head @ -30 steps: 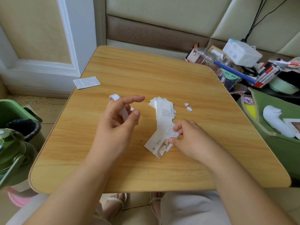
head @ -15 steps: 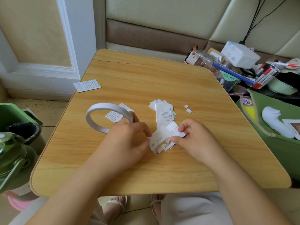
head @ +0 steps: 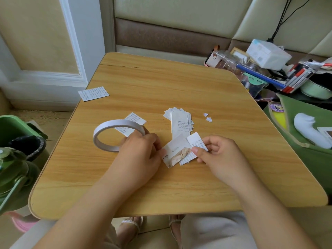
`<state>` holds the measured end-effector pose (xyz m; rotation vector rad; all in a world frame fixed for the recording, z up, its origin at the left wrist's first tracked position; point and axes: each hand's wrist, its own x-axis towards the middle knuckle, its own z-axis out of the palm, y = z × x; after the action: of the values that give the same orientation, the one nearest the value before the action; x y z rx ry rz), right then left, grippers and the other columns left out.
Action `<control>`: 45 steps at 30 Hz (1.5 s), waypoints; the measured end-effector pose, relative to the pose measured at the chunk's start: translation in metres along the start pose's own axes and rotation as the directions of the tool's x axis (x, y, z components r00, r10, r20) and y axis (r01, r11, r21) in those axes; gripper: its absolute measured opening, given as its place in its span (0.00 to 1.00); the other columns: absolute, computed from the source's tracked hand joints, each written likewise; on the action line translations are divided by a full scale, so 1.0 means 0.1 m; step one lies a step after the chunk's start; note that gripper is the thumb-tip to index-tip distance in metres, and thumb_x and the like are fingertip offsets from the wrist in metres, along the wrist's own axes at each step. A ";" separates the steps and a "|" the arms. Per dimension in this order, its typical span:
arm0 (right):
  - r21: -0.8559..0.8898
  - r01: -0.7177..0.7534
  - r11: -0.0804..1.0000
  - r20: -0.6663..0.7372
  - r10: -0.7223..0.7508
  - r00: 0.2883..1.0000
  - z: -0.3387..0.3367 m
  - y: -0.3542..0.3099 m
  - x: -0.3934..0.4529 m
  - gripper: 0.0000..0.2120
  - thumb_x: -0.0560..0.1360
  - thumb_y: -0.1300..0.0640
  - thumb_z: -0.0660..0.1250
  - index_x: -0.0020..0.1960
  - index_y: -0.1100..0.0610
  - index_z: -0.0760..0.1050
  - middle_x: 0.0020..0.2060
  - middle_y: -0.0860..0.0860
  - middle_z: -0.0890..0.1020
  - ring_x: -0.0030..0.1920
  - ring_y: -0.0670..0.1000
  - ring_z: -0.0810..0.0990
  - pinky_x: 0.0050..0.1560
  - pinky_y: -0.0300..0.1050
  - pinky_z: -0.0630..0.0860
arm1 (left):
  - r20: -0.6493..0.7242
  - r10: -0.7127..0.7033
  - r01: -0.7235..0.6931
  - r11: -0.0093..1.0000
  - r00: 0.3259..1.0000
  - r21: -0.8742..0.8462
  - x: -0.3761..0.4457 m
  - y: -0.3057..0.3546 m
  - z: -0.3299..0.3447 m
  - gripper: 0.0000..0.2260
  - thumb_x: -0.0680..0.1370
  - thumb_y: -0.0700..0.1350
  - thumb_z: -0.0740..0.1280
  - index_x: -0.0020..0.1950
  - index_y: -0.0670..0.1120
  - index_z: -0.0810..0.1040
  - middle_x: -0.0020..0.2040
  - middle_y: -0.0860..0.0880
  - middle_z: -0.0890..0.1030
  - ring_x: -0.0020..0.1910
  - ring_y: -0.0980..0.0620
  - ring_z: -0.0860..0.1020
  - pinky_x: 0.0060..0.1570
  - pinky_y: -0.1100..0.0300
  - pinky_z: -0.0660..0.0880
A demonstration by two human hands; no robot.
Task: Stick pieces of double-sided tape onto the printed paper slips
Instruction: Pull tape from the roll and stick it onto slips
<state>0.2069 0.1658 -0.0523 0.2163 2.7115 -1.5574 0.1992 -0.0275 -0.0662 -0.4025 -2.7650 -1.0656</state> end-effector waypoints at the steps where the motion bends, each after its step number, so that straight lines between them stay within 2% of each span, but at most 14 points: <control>1: 0.002 0.004 1.000 -0.009 -0.004 1.000 -0.01 0.01 0.00 0.02 0.74 0.61 0.70 0.43 0.56 0.79 0.29 0.46 0.81 0.28 0.39 0.77 0.33 0.30 0.72 | 0.002 -0.017 0.017 0.999 1.000 -0.036 0.00 0.00 -0.02 0.05 0.75 0.46 0.68 0.40 0.49 0.74 0.35 0.56 0.70 0.37 0.58 0.69 0.42 0.60 0.65; 3: 0.013 0.003 1.000 -0.028 -0.003 1.000 -0.02 0.04 -0.01 0.03 0.75 0.61 0.69 0.43 0.56 0.79 0.31 0.47 0.82 0.29 0.40 0.78 0.34 0.32 0.73 | -0.014 -0.090 0.088 0.987 0.996 -0.134 0.01 0.01 -0.07 0.07 0.74 0.45 0.68 0.37 0.51 0.73 0.32 0.55 0.69 0.34 0.61 0.69 0.33 0.69 0.63; 8: 0.045 0.068 0.997 -0.203 -0.057 0.978 -0.12 0.10 -0.03 0.07 0.76 0.61 0.67 0.40 0.55 0.78 0.27 0.48 0.81 0.27 0.39 0.76 0.31 0.29 0.70 | -0.073 -0.298 0.244 0.880 0.952 -0.408 0.04 -0.05 -0.18 0.08 0.72 0.44 0.72 0.34 0.48 0.78 0.21 0.56 0.67 0.21 0.57 0.64 0.21 0.71 0.60; 11: 0.155 0.149 0.977 -0.245 -0.109 0.963 -0.20 0.01 -0.07 0.06 0.75 0.61 0.68 0.39 0.54 0.78 0.31 0.46 0.83 0.30 0.40 0.78 0.35 0.29 0.72 | -0.106 -0.315 0.222 0.834 0.943 -0.505 0.07 -0.08 -0.22 0.07 0.72 0.45 0.73 0.34 0.48 0.79 0.22 0.56 0.68 0.22 0.58 0.63 0.22 0.71 0.59; 14: 0.320 0.195 0.927 -0.165 -0.148 0.975 -0.20 -0.17 -0.12 0.05 0.69 0.55 0.70 0.40 0.56 0.78 0.33 0.49 0.84 0.31 0.42 0.77 0.36 0.31 0.74 | -0.117 -0.312 0.197 0.804 0.943 -0.562 0.10 -0.07 -0.26 0.06 0.72 0.44 0.73 0.35 0.47 0.80 0.23 0.58 0.71 0.24 0.59 0.65 0.23 0.72 0.61; 18: 0.273 0.272 0.923 -0.069 -0.263 0.962 -0.12 -0.37 -0.05 0.11 0.70 0.47 0.73 0.39 0.55 0.80 0.40 0.50 0.83 0.39 0.44 0.79 0.41 0.34 0.73 | -0.147 -0.287 0.153 0.802 0.947 -0.578 0.18 0.00 -0.31 0.06 0.73 0.44 0.72 0.36 0.48 0.81 0.24 0.56 0.70 0.25 0.57 0.64 0.23 0.71 0.60; 22: 0.347 0.238 0.907 0.010 -0.257 0.966 -0.10 -0.52 0.19 0.11 0.65 0.49 0.73 0.37 0.57 0.80 0.52 0.46 0.83 0.48 0.41 0.81 0.48 0.34 0.76 | -0.125 -0.251 0.132 0.798 0.960 -0.588 0.35 0.08 -0.37 0.06 0.74 0.44 0.71 0.37 0.48 0.81 0.22 0.55 0.66 0.21 0.58 0.60 0.21 0.71 0.58; 26: 0.408 0.226 0.884 -0.002 -0.246 0.969 -0.12 -0.63 0.35 0.10 0.67 0.52 0.69 0.39 0.60 0.81 0.41 0.50 0.86 0.42 0.44 0.82 0.42 0.33 0.76 | -0.123 -0.217 0.109 0.812 0.968 -0.574 0.53 0.18 -0.42 0.06 0.74 0.45 0.70 0.37 0.48 0.82 0.20 0.54 0.68 0.22 0.56 0.61 0.22 0.69 0.59; 29: 0.448 0.207 0.870 -0.055 -0.204 0.977 -0.13 -0.63 0.47 0.07 0.69 0.54 0.70 0.37 0.58 0.81 0.36 0.53 0.85 0.38 0.47 0.80 0.41 0.37 0.75 | -0.133 -0.203 0.089 0.806 0.970 -0.585 0.65 0.26 -0.40 0.05 0.73 0.47 0.70 0.37 0.49 0.83 0.35 0.42 0.81 0.32 0.39 0.72 0.34 0.60 0.68; 31: 0.459 0.211 0.863 -0.089 -0.192 0.977 -0.14 -0.63 0.52 0.07 0.69 0.54 0.71 0.36 0.57 0.81 0.35 0.53 0.84 0.37 0.47 0.80 0.40 0.36 0.75 | -0.128 -0.195 0.076 0.783 0.972 -0.617 0.73 0.31 -0.37 0.05 0.73 0.46 0.70 0.38 0.49 0.83 0.37 0.45 0.82 0.36 0.42 0.75 0.38 0.58 0.69; 34: 0.480 0.220 0.849 -0.119 -0.186 0.975 -0.15 -0.60 0.57 0.07 0.65 0.50 0.70 0.35 0.54 0.82 0.35 0.52 0.85 0.36 0.45 0.80 0.35 0.31 0.73 | -0.098 -0.200 0.079 0.722 0.975 -0.688 0.78 0.35 -0.29 0.08 0.77 0.42 0.65 0.41 0.49 0.83 0.30 0.53 0.80 0.30 0.62 0.73 0.35 0.73 0.68; 38: 0.568 0.187 0.801 -0.136 -0.132 0.982 -0.17 -0.50 0.62 0.08 0.62 0.50 0.71 0.35 0.55 0.82 0.37 0.55 0.85 0.39 0.49 0.81 0.44 0.38 0.75 | -0.024 -0.251 0.134 0.590 0.968 -0.796 0.77 0.32 -0.17 0.09 0.77 0.47 0.64 0.47 0.50 0.84 0.37 0.54 0.82 0.30 0.57 0.66 0.32 0.71 0.66; 41: 0.595 0.156 0.788 -0.129 -0.098 0.987 -0.14 -0.44 0.64 0.08 0.62 0.51 0.71 0.35 0.55 0.82 0.37 0.55 0.84 0.41 0.50 0.81 0.48 0.44 0.75 | -0.009 -0.255 0.149 0.593 0.967 -0.791 0.74 0.32 -0.15 0.09 0.71 0.49 0.67 0.46 0.48 0.83 0.29 0.58 0.78 0.28 0.62 0.69 0.30 0.75 0.65; 45: 0.602 0.116 0.790 -0.080 -0.085 0.993 -0.07 -0.41 0.61 0.07 0.62 0.52 0.71 0.35 0.56 0.82 0.36 0.55 0.84 0.40 0.49 0.81 0.46 0.43 0.76 | 0.024 -0.281 0.198 0.610 0.959 -0.767 0.71 0.30 -0.14 0.05 0.70 0.47 0.70 0.39 0.46 0.82 0.23 0.60 0.71 0.24 0.63 0.67 0.26 0.75 0.63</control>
<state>0.1421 0.1586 -0.0182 0.1067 2.1759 -2.4442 0.1412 -0.0018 -0.0207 -0.0346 -2.1570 -2.2578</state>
